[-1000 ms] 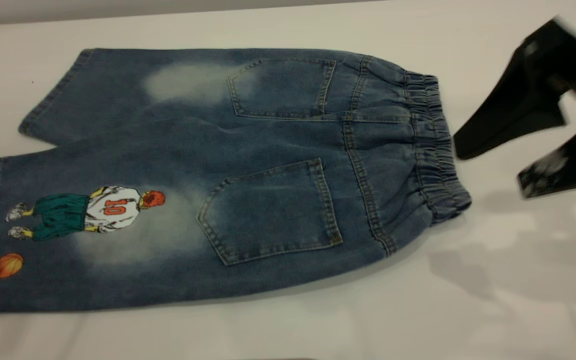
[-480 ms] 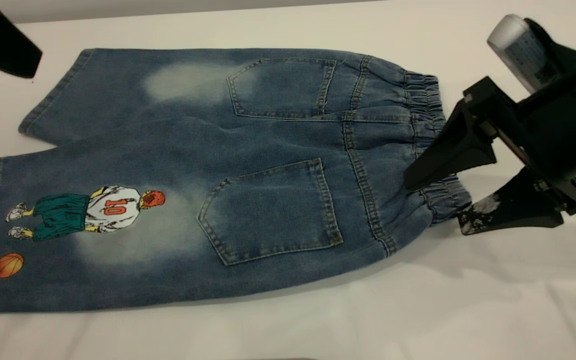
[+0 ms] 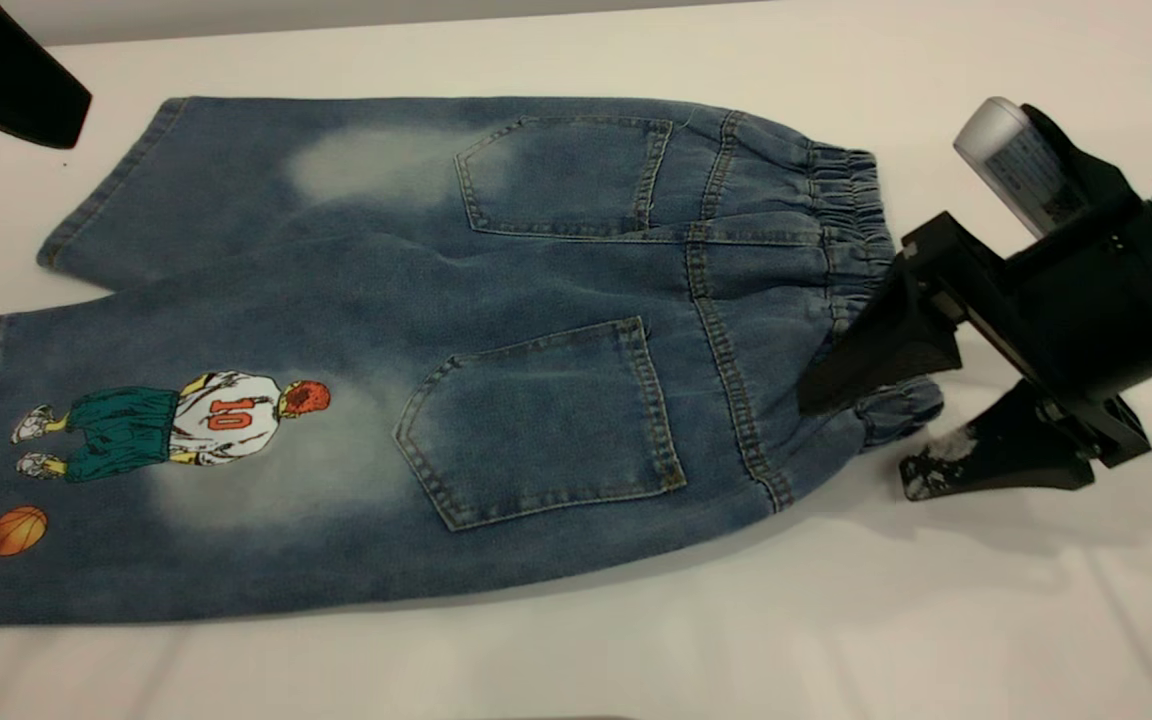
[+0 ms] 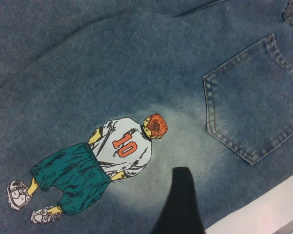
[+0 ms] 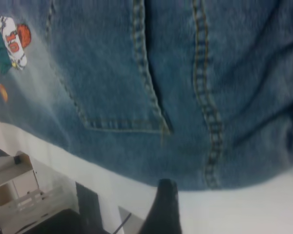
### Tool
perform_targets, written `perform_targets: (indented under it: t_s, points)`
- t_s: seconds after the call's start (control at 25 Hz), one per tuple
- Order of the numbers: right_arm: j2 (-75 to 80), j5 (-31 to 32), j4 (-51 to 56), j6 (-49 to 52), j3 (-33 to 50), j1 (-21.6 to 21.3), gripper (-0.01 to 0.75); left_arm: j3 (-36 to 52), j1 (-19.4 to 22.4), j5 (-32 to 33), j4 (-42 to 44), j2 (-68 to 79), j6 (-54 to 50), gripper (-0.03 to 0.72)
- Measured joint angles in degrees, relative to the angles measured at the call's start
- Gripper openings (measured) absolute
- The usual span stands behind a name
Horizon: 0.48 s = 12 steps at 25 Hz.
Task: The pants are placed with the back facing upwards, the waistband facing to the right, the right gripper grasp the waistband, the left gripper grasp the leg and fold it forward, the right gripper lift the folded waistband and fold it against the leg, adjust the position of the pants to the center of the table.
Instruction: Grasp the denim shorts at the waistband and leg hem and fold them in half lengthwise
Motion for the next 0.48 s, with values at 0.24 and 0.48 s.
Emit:
perform_targets:
  t_s: [0.24, 0.48]
  points:
    - [2.46, 0.0, -0.34, 1.17, -3.95, 0.0, 0.594, 0.0, 0.0, 0.0, -0.06, 0.03, 0.0, 0.556]
    - [4.51, 0.06, -0.38, 1.87, -4.48, 0.0, 0.591, 0.0, 0.0, 0.06, -0.06, 0.03, 0.06, 0.556]
